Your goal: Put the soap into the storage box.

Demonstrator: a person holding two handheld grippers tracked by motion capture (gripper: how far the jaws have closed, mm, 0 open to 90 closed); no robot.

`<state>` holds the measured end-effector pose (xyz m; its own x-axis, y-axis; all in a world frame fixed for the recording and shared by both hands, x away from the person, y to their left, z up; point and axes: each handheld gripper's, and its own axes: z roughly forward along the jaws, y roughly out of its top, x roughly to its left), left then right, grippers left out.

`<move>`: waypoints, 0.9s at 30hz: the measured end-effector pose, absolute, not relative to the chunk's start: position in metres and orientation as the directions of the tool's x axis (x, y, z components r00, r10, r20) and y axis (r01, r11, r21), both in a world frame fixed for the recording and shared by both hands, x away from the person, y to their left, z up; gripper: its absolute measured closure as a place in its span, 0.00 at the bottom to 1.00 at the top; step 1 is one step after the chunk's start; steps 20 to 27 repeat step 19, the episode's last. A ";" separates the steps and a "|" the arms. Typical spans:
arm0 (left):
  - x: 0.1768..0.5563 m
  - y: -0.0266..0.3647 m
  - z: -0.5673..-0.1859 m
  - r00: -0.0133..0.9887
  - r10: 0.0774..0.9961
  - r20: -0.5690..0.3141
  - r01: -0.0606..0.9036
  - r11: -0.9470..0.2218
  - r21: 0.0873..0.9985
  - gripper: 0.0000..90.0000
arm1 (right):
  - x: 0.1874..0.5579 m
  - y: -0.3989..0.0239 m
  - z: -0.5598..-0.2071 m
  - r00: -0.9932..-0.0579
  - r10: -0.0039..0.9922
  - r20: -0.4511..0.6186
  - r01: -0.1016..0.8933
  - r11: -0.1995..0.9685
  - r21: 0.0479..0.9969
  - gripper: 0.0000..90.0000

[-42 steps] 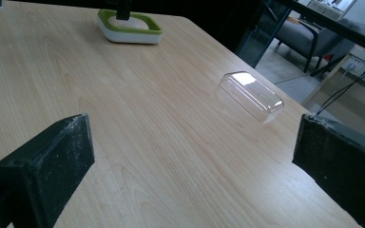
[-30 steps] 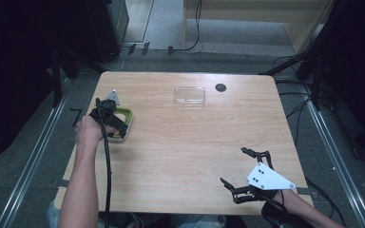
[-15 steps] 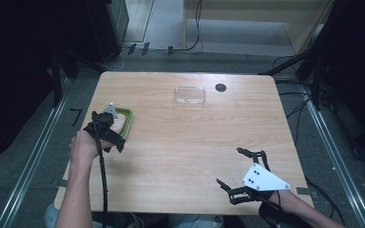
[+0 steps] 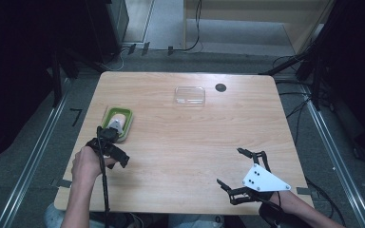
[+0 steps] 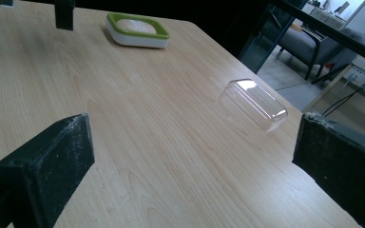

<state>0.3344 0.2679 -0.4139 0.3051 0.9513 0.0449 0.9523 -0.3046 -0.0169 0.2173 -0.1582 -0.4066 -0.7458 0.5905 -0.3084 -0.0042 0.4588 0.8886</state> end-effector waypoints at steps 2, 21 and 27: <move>0.329 0.266 -0.418 0.308 0.950 0.045 0.951 -0.308 -0.014 0.05 | 0.217 -0.159 -0.407 -0.744 0.591 -0.312 -0.008 0.460 0.888 0.00; 0.307 0.273 -0.423 0.293 0.956 0.026 0.949 -0.294 0.118 0.04 | 0.216 -0.161 -0.407 -0.737 0.602 -0.308 0.002 0.457 0.889 0.00; 0.307 0.273 -0.423 0.293 0.956 0.026 0.949 -0.294 0.118 0.04 | 0.216 -0.161 -0.407 -0.737 0.602 -0.308 0.002 0.457 0.889 0.00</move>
